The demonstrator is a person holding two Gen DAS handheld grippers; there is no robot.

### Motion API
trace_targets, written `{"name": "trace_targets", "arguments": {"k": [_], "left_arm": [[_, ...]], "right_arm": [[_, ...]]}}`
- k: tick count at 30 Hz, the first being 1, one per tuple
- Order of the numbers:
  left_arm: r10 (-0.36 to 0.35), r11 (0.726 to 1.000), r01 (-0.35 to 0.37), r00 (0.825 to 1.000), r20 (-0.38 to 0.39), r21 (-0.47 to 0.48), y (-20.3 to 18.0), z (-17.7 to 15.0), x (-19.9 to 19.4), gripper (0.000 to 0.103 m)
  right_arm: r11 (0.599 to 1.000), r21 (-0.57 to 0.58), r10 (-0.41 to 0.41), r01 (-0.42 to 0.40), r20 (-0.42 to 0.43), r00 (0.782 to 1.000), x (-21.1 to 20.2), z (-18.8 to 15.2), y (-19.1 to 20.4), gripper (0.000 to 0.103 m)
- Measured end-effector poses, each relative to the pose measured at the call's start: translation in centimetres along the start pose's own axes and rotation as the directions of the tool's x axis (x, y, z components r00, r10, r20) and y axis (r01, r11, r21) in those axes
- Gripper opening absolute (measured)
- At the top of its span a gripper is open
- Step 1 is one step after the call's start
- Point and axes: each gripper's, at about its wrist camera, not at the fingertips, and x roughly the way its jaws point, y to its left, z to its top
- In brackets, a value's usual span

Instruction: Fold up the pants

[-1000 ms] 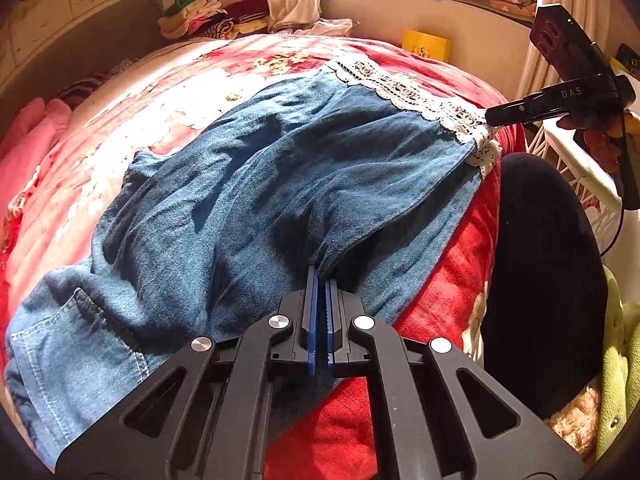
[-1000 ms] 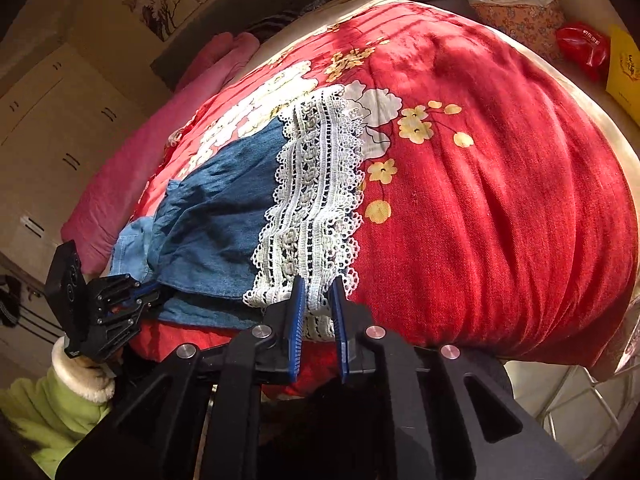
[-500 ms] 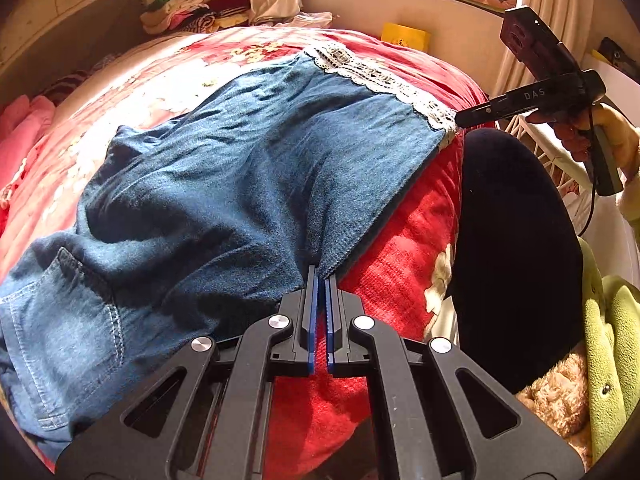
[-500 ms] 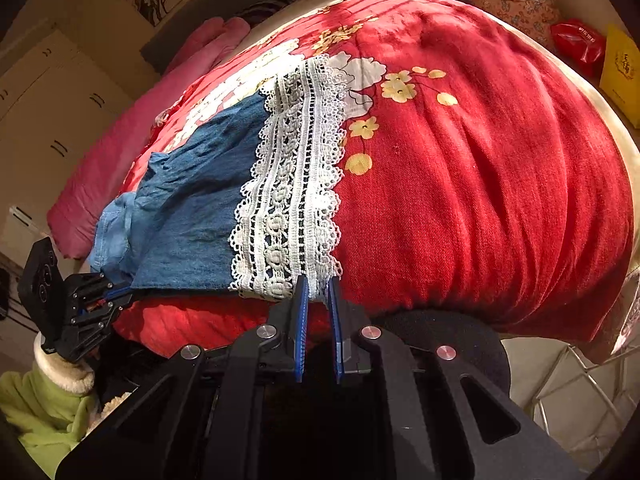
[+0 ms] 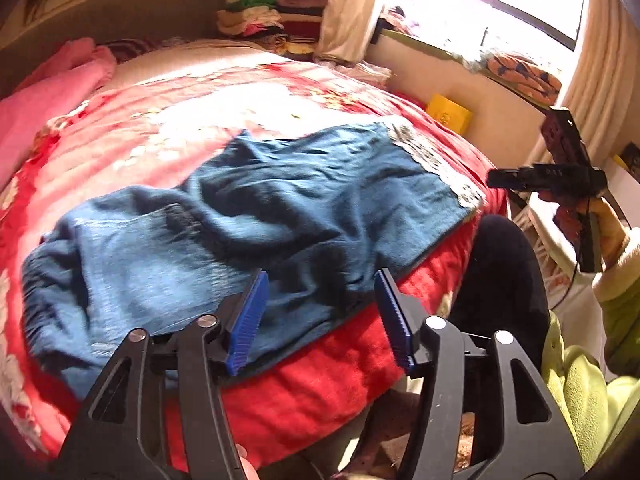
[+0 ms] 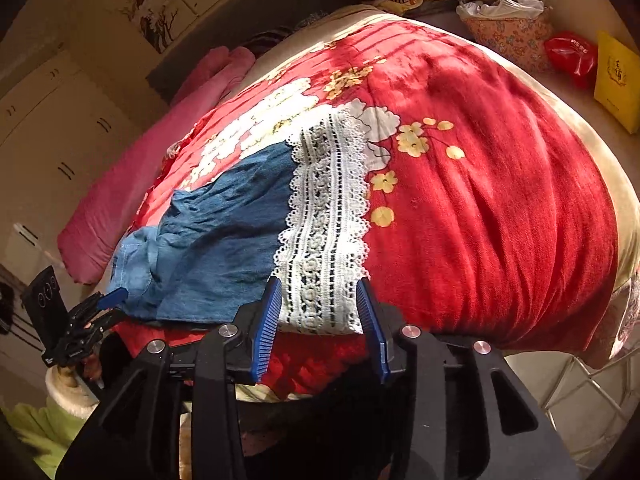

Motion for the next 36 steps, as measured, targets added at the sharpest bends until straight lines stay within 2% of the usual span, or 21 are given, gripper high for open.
{"name": "trace_targets", "arguments": {"k": [1,3,6,7,8,9,13,14,15,16,17,19,21,23,25,26,29,31,33,36], "left_arm": [[0.047,0.998,-0.047,0.999,0.008,-0.045,1.3,-0.1,-0.7,0.058],[0.152,0.976,-0.151,0.988,-0.002,-0.159,4.4,-0.8,-2.1,0.061],[0.245,0.908,-0.235,0.969,-0.014,-0.348,9.5,-2.3,-4.4,0.064],[0.270,0.879,-0.254,0.963,-0.017,-0.403,10.9,-2.8,-5.0,0.071],[0.285,0.851,-0.266,0.958,-0.025,-0.454,12.2,-3.3,-5.3,0.075],[0.276,0.832,-0.257,0.960,-0.036,-0.492,13.3,-3.6,-5.3,0.077],[0.219,0.776,-0.215,0.973,-0.067,-0.593,16.0,-4.4,-3.8,0.080],[0.187,0.769,-0.185,0.980,-0.061,-0.611,16.2,-4.5,-3.2,0.080],[0.171,0.766,-0.169,0.984,-0.056,-0.620,16.1,-4.4,-2.4,0.063],[0.190,0.764,-0.198,0.979,-0.079,-0.614,16.0,-4.2,-1.9,0.043],[0.211,0.766,-0.229,0.972,-0.102,-0.601,15.8,-3.9,-1.4,0.042],[0.203,0.763,-0.218,0.975,-0.094,-0.608,16.4,-3.5,-1.5,0.036],[0.211,0.763,-0.207,0.975,-0.068,-0.612,17.2,-3.1,-2.9,0.035],[0.262,0.760,-0.246,0.963,-0.063,-0.602,17.7,-3.2,-4.1,0.035],[0.221,0.759,-0.224,0.972,-0.081,-0.611,18.3,-3.8,-3.6,0.036],[0.219,0.760,-0.233,0.971,-0.098,-0.607,18.2,-4.3,-3.0,0.037],[0.215,0.750,-0.217,0.973,-0.080,-0.625,18.3,-5.2,-2.8,0.042],[0.225,0.744,-0.219,0.972,-0.072,-0.631,18.5,-5.1,-3.5,0.051],[0.228,0.741,-0.205,0.973,-0.047,-0.640,18.5,-4.7,-4.8,0.054],[0.304,0.748,-0.241,0.953,-0.003,-0.619,17.7,-3.6,-7.7,0.065]], "right_arm": [[0.999,-0.035,0.017,-0.018,-0.004,1.000,0.2,0.1,1.1,0.041],[0.994,-0.104,0.038,-0.040,-0.023,0.999,1.1,0.1,3.1,0.050],[0.985,-0.168,0.034,-0.044,-0.062,0.998,2.9,0.3,5.3,0.051],[0.982,-0.181,0.033,-0.047,-0.075,0.997,3.6,0.3,5.8,0.051],[0.980,-0.193,0.030,-0.046,-0.085,0.996,4.3,0.4,6.1,0.051],[0.978,-0.202,0.026,-0.044,-0.092,0.995,4.9,0.5,6.5,0.051],[0.984,-0.176,-0.003,-0.018,-0.116,0.993,6.9,0.8,6.0,0.052],[0.986,-0.164,-0.013,-0.007,-0.122,0.992,7.3,0.8,5.7,0.052],[0.989,-0.147,-0.026,0.005,-0.136,0.990,7.8,0.7,5.3,0.053],[0.991,-0.131,-0.028,0.007,-0.155,0.987,8.2,0.6,4.8,0.053],[0.993,-0.117,-0.029,0.009,-0.167,0.985,8.5,0.3,4.5,0.053],[0.994,-0.110,-0.024,0.005,-0.172,0.985,8.4,0.0,4.2,0.053],[0.993,-0.114,-0.026,0.006,-0.174,0.984,7.9,-0.3,4.2,0.053],[0.993,-0.118,-0.019,-0.003,-0.186,0.982,8.0,-0.7,4.2,0.053],[0.988,-0.154,-0.061,0.031,-0.192,0.979,8.9,-1.3,4.5,0.054],[0.983,-0.177,-0.082,0.048,-0.191,0.978,9.2,-1.5,4.8,0.054],[0.980,-0.196,-0.079,0.038,-0.205,0.976,9.2,-1.3,5.5,0.065],[0.980,-0.197,-0.077,0.034,-0.214,0.974,8.7,-0.9,5.8,0.065],[0.981,-0.195,-0.057,0.020,-0.186,0.981,7.6,0.0,6.4,0.065],[0.978,-0.208,-0.004,-0.023,-0.129,0.992,6.0,1.7,7.9,0.065]]}}
